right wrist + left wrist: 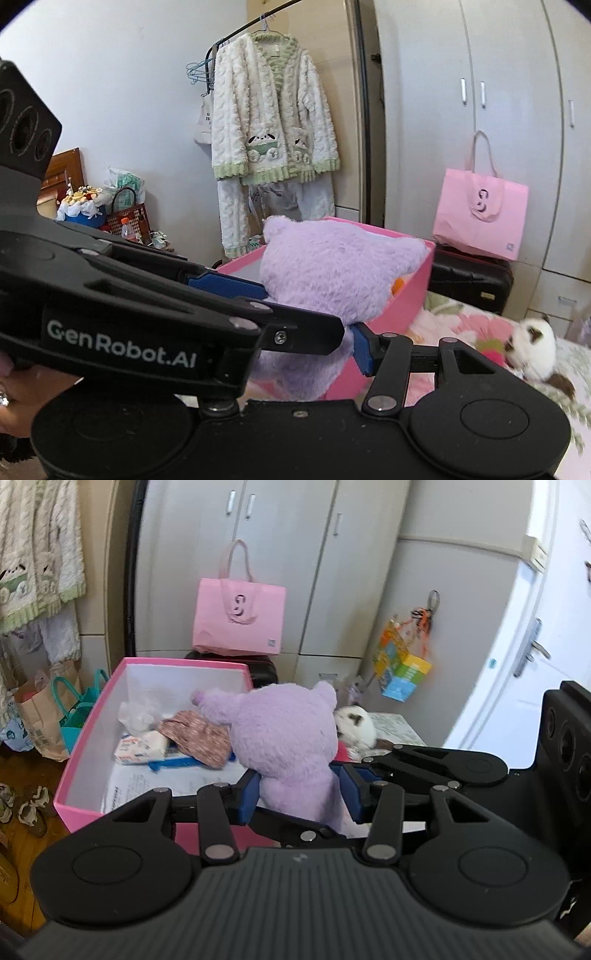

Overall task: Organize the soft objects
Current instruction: 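Carry the lilac plush with the left tool over the shoebox, then lower the lilac plush into the shoebox and open the left tool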

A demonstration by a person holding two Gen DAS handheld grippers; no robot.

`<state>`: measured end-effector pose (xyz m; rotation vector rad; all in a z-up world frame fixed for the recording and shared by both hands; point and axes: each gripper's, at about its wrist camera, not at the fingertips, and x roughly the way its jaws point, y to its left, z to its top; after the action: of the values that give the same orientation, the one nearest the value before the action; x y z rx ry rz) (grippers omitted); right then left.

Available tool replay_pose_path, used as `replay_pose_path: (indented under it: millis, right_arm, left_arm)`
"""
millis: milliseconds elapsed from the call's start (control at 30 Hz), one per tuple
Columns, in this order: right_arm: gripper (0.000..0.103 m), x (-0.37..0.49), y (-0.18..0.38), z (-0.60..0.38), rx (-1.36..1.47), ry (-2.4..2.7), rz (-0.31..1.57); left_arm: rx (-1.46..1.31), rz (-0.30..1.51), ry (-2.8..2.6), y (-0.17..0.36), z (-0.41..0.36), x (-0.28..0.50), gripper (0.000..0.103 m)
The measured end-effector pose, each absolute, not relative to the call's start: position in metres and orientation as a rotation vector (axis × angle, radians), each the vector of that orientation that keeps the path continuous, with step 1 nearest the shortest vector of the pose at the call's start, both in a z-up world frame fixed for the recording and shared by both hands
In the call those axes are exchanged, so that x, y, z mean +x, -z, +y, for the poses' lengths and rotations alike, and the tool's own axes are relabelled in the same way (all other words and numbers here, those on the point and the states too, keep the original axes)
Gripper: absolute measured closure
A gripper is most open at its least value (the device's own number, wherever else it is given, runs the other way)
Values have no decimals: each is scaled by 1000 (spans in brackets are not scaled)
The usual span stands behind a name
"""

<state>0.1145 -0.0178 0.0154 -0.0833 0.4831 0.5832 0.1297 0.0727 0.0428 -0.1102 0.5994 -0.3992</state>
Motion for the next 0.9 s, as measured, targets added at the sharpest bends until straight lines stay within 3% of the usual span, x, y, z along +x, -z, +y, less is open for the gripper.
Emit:
replay_pose_path:
  millis: [900]
  right_arm:
    - [42, 228, 18, 49, -299, -632, 684]
  left_arm:
    - [-357, 739, 269, 22, 133, 237, 60]
